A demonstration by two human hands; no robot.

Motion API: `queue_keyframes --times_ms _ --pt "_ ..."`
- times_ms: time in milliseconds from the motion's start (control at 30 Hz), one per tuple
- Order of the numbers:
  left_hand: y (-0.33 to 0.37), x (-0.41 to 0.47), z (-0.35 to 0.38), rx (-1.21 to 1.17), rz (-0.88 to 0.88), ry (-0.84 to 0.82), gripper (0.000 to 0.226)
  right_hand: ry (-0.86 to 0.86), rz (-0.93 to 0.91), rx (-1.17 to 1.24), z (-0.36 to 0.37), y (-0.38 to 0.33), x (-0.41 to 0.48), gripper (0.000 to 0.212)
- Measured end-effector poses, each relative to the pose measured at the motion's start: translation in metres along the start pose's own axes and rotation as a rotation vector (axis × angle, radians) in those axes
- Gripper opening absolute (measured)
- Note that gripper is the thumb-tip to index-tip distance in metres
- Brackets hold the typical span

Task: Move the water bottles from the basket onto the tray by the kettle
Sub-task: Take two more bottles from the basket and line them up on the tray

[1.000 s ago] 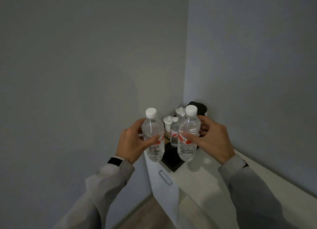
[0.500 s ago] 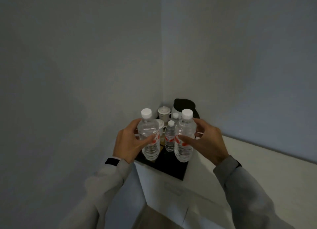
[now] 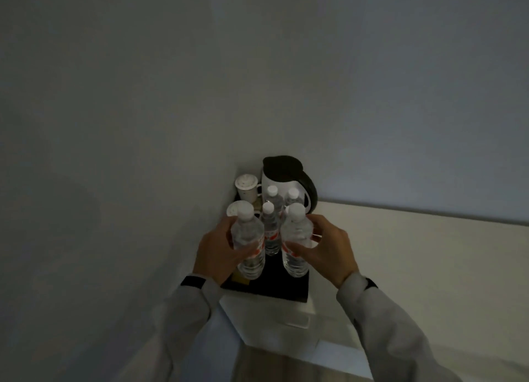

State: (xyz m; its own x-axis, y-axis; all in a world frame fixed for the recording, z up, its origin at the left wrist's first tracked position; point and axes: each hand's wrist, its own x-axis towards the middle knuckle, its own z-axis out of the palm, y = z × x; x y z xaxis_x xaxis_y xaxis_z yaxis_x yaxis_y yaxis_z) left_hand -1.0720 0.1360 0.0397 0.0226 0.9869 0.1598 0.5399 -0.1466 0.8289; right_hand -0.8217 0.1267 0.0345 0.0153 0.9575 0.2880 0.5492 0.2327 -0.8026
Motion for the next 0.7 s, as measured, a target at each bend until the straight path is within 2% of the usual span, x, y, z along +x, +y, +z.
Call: queue_keyframes --times_ms 267,700 --pt "-0.042 0.031 0.028 -0.060 -0.107 -0.191 0.075 0.014 0.191 -0.015 0.037 0.026 -0.007 0.053" --pt "-0.088 0.045 0.061 -0.006 -0.116 -0.241 0.068 0.015 0.355 -0.079 0.084 0.051 -0.003 0.058"
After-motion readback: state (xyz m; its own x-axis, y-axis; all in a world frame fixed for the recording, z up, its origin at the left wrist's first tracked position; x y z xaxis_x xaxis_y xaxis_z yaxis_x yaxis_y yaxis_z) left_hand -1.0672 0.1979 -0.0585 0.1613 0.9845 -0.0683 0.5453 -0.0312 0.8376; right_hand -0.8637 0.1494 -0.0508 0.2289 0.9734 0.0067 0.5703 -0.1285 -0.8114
